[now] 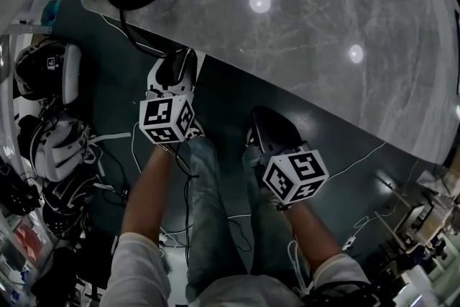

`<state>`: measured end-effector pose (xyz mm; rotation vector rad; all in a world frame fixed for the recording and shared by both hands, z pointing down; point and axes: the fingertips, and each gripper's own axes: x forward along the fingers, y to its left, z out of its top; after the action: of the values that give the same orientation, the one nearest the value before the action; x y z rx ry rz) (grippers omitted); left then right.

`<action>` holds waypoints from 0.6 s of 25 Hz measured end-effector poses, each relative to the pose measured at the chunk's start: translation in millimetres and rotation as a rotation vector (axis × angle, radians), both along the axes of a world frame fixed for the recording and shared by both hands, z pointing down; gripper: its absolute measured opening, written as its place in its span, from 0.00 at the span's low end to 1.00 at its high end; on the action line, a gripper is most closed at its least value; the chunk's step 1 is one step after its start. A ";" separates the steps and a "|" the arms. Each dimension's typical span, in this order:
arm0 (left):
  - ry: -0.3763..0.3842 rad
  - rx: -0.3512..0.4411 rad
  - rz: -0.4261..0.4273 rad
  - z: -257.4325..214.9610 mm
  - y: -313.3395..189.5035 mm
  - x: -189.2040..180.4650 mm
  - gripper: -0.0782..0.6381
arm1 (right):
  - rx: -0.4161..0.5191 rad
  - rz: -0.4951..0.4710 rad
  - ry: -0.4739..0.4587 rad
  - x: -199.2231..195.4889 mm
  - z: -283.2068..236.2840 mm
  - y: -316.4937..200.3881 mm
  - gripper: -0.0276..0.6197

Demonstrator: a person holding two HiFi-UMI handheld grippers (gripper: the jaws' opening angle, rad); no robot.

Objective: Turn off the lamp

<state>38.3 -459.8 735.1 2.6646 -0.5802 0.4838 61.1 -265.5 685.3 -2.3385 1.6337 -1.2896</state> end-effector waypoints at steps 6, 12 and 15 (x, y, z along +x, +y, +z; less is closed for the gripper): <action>0.000 -0.045 -0.045 -4.9 7.7 -22.9 0.35 | 0.006 -0.012 -0.002 -5.5 -12.5 -0.8 0.05; -0.007 -0.122 -0.130 -21.8 28.2 -48.0 0.35 | 0.023 -0.059 0.007 -5.2 -26.6 -7.6 0.05; -0.002 -0.159 -0.105 -56.8 60.6 -55.4 0.33 | 0.028 -0.084 0.016 -5.7 -41.0 -9.0 0.05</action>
<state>-17.2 -399.2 678.3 2.4705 -0.6501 0.4816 55.4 -274.4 644.4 -2.2938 1.7610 -1.2555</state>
